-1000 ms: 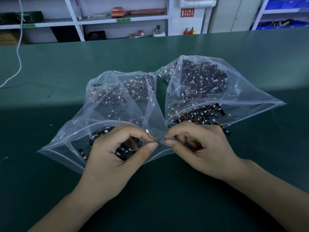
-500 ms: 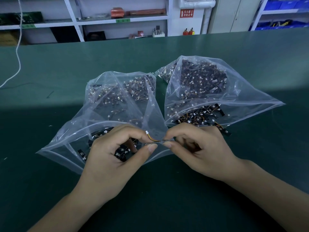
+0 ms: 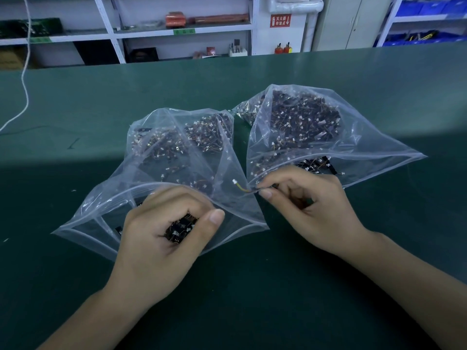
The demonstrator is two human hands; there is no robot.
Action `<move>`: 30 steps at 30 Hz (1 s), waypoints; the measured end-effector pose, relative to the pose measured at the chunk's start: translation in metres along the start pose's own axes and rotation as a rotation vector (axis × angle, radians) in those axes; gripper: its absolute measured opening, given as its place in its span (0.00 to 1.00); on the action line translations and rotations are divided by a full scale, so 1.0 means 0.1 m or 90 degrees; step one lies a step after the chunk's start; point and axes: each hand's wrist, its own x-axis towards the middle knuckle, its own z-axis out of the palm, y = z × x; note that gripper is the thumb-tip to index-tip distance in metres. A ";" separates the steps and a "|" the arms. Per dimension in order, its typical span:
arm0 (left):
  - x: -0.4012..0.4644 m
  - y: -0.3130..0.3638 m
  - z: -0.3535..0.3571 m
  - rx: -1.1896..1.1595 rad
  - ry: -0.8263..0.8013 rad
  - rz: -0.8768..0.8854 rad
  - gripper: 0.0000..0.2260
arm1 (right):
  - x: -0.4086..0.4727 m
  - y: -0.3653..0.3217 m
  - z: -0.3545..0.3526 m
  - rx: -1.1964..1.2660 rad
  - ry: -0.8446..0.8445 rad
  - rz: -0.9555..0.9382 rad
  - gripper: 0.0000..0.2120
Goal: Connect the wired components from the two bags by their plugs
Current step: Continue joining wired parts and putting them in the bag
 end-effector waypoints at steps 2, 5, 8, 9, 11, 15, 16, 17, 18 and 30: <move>0.00 0.00 0.01 0.014 0.005 -0.001 0.15 | 0.02 0.07 -0.06 -0.022 -0.008 0.048 0.02; 0.00 0.01 0.01 0.031 0.010 0.006 0.16 | 0.03 0.15 -0.14 -0.013 -0.056 0.129 0.05; 0.00 0.02 0.01 0.037 0.015 0.012 0.16 | 0.04 0.16 -0.21 -0.035 -0.090 0.169 0.06; 0.00 0.02 0.01 0.040 0.016 0.013 0.16 | 0.04 0.15 -0.21 -0.048 -0.097 0.182 0.05; 0.00 0.01 0.00 0.047 0.017 0.015 0.15 | 0.05 0.17 -0.22 -0.096 -0.093 0.210 0.06; -0.01 0.00 0.00 0.053 0.015 0.019 0.16 | 0.05 0.26 -0.21 -0.205 0.014 0.275 0.06; -0.01 0.00 0.00 0.054 0.016 0.019 0.16 | 0.05 0.28 -0.22 -0.231 0.032 0.283 0.06; -0.01 -0.01 0.00 0.055 0.016 0.020 0.16 | 0.05 0.29 -0.22 -0.253 0.040 0.282 0.06; -0.01 -0.01 0.00 0.055 0.017 0.021 0.15 | 0.05 0.31 -0.23 -0.266 0.044 0.275 0.07; 0.06 -0.26 -0.20 0.263 -0.095 0.126 0.12 | 0.04 0.35 -0.23 -0.355 0.025 0.230 0.09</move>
